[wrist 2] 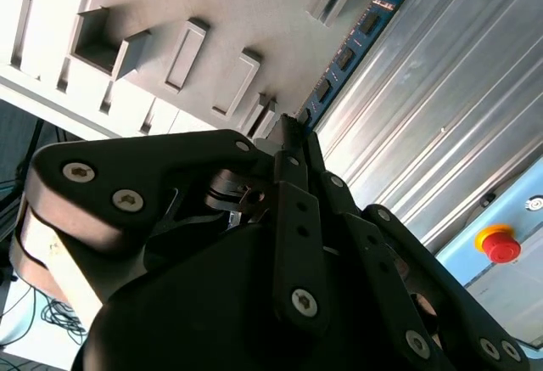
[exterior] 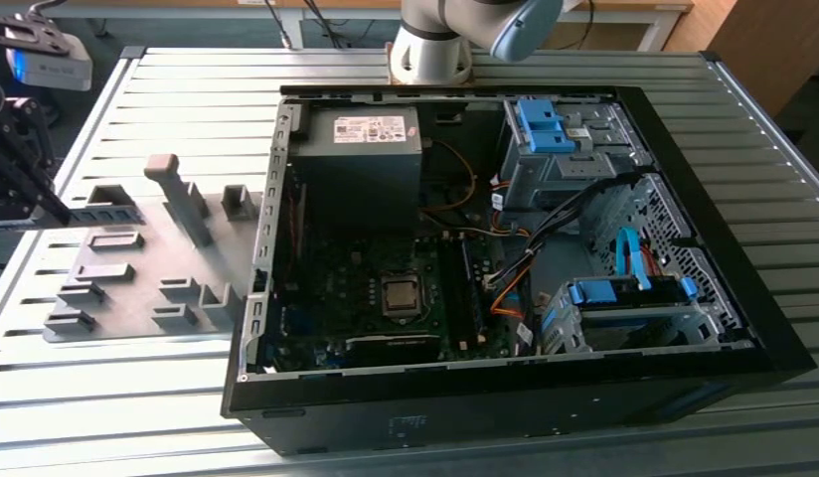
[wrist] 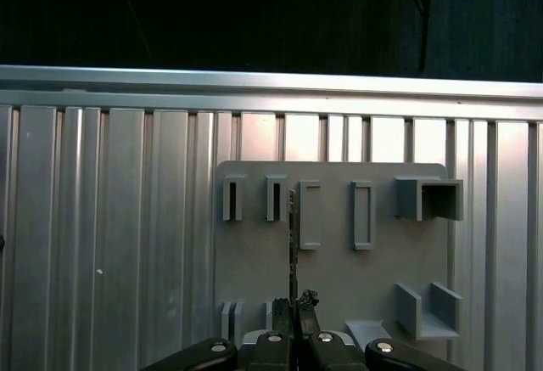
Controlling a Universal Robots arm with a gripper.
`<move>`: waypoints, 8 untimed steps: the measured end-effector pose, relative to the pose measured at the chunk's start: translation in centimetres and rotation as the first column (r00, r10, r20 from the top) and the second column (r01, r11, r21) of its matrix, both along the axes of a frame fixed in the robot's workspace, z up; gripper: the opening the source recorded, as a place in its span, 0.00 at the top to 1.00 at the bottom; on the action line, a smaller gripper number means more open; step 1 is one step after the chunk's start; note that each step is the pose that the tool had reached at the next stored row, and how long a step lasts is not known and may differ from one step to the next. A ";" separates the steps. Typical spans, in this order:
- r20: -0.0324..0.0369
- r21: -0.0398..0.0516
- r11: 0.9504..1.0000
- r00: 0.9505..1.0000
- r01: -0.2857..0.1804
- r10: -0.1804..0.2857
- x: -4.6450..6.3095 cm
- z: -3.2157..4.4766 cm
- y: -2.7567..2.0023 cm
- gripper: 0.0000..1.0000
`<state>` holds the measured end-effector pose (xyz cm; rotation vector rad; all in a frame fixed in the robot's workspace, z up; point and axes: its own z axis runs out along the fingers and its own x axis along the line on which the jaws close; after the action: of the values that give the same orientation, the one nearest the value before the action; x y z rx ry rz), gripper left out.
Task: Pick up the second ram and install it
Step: 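Pick up the second ram and move it above second insertion slot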
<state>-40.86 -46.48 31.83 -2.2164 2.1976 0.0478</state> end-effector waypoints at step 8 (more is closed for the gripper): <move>0.000 0.000 1.000 1.000 0.000 0.000 0.0 0.33 0.00 0.86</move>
<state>-40.86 -46.48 32.17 -2.2163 2.1975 0.0477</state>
